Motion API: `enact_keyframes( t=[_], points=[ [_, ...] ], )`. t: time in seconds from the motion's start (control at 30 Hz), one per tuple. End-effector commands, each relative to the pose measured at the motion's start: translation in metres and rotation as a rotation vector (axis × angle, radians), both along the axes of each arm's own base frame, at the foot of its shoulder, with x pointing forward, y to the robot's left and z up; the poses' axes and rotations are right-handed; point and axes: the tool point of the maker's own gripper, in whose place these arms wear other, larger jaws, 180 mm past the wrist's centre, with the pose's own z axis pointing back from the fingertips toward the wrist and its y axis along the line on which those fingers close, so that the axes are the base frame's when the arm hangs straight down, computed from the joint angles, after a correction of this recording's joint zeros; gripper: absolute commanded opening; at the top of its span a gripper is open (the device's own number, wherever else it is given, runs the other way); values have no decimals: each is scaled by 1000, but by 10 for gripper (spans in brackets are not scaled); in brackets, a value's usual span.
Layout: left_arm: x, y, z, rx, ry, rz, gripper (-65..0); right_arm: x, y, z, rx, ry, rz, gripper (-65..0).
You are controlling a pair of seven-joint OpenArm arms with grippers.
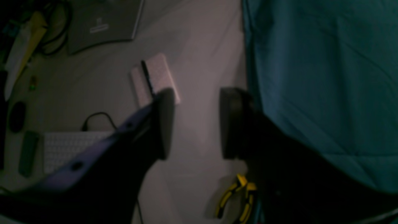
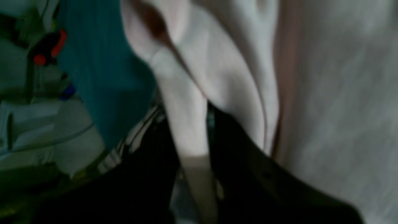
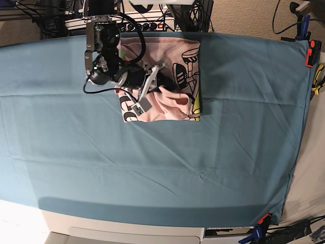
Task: Fold the T-shirt properly
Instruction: 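Fold the collar end over the stack with the right gripper and release, then move the right gripper beside the stack and bring the left gripper over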
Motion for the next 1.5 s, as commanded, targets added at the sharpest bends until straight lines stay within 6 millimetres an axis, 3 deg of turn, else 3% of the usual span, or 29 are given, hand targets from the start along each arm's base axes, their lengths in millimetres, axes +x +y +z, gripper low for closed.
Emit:
enact_keyframes(
  t=[0.0,0.2,0.33,0.37,0.47,0.6,0.67,0.77,0.9,0.97,1.03,1.07,1.1,1.17,1.23,1.47],
  points=[
    [4,4,23,33,-53,-4,-425,12,9,19,55,-59,-10,-650],
    [4,5,22,33,-49,-2,-425,29,12,21,25,-89,-75,-650],
    [3,5,22,33,-47,-2,-425,26,11,18,10,-70,-62,-640],
    [3,5,22,33,-47,-2,-425,24,13,19,19,-59,-52,-590],
    [3,5,22,33,-47,-2,-425,16,22,27,81,-52,-1,-362],
    [3,5,21,33,-45,-2,-425,6,34,66,191,-120,89,-337],
    [2,5,19,33,-39,-1,-425,6,27,91,157,-220,119,-337],
    [-2,5,10,32,-8,0,-425,7,-9,105,-2,-341,68,-339],
    [-12,5,-9,29,47,-1,-425,13,-96,98,-269,-373,-146,-345],
    [-13,0,-16,3,55,-6,-425,17,-151,97,-369,-345,-328,-428],
    [-13,-11,-24,-37,67,-44,-436,13,-202,96,-436,-296,-507,-602],
    [-13,-17,-28,-59,73,-61,-442,9,-221,97,-452,-281,-573,-650],
    [-14,-24,-33,-83,78,-80,-446,4,-235,97,-464,-270,-620,-650],
    [-14,-38,-41,-132,86,-123,-446,-7,-251,94,-485,-246,-666,-650],
    [-16,-53,-49,-182,96,-175,-446,-16,-255,87,-493,-211,-679,-650],
    [-55,-109,-102,-372,225,-352,-447,-28,-226,65,-485,-144,-577,-650]
  ],
)
